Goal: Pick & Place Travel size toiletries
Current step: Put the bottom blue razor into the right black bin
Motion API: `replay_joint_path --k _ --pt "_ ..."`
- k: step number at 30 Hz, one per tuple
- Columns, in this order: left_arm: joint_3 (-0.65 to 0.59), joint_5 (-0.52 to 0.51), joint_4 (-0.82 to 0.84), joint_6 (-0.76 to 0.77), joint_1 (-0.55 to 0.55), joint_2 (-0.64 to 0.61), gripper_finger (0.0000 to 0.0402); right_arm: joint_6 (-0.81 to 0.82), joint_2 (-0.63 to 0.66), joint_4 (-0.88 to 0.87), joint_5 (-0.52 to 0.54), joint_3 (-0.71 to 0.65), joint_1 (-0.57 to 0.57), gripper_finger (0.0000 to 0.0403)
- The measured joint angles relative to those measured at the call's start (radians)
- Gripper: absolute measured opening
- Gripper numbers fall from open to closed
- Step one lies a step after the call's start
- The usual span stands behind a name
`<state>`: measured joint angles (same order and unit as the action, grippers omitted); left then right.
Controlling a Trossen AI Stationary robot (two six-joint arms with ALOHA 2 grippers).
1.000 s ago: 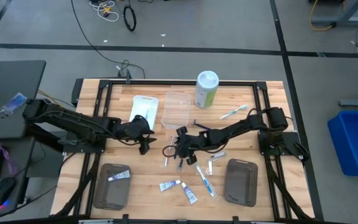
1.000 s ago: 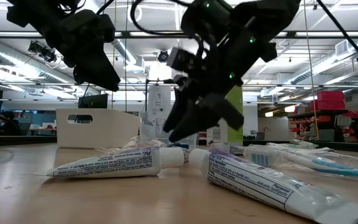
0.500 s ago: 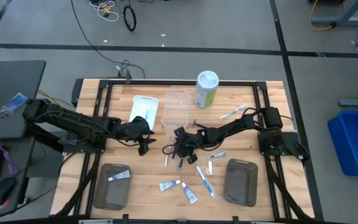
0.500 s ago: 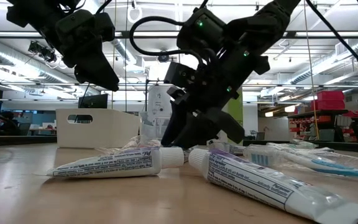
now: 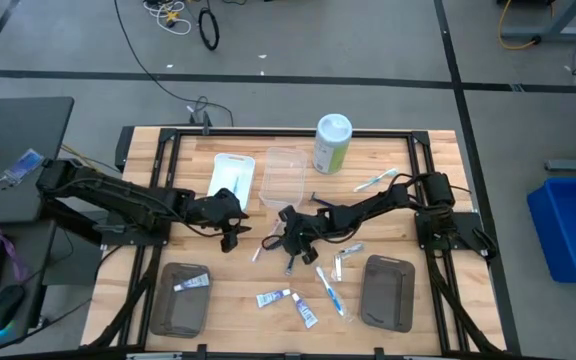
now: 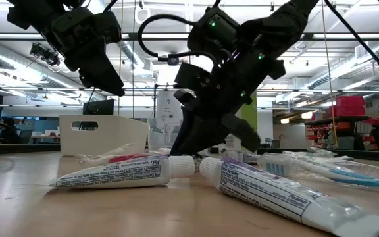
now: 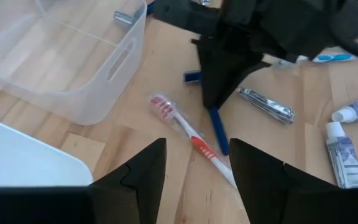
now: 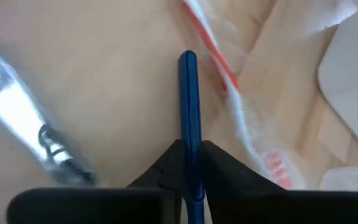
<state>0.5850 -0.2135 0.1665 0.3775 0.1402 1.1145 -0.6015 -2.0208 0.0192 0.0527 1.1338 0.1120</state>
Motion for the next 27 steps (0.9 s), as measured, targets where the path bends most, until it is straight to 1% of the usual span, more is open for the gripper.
replay_joint_path --k 5,8,12,16,18,20,24,27 --pt "0.000 -0.015 0.000 0.000 0.000 0.000 0.0183 0.129 0.075 -0.053 0.030 -0.003 0.032 0.0040" --pt "0.000 -0.038 0.000 0.005 0.000 0.000 0.0183 0.258 0.146 -0.108 0.052 -0.003 0.055 0.0035" --pt "0.000 -0.040 -0.001 0.008 0.000 0.000 0.0183 0.469 0.297 -0.238 0.076 -0.002 0.103 0.0031" --pt "0.000 -0.041 -0.004 0.009 0.000 0.000 0.0183 0.796 0.476 -0.422 0.073 -0.001 0.170 0.0031" --pt "0.000 -0.044 -0.010 0.009 0.000 0.000 0.0183 0.993 0.557 -0.534 0.071 0.000 0.211 0.0030" --pt "0.000 -0.063 -0.011 0.010 0.000 0.000 0.0183 1.204 0.617 -0.647 0.041 0.000 0.256 0.0030" --pt "0.000 -0.106 -0.039 0.011 0.000 0.000 0.0183 1.584 0.686 -0.816 -0.033 0.000 0.376 0.0030" --pt "0.000 -0.115 -0.073 0.011 0.000 0.000 0.0183 1.792 0.697 -0.898 -0.044 0.000 0.481 0.0030"
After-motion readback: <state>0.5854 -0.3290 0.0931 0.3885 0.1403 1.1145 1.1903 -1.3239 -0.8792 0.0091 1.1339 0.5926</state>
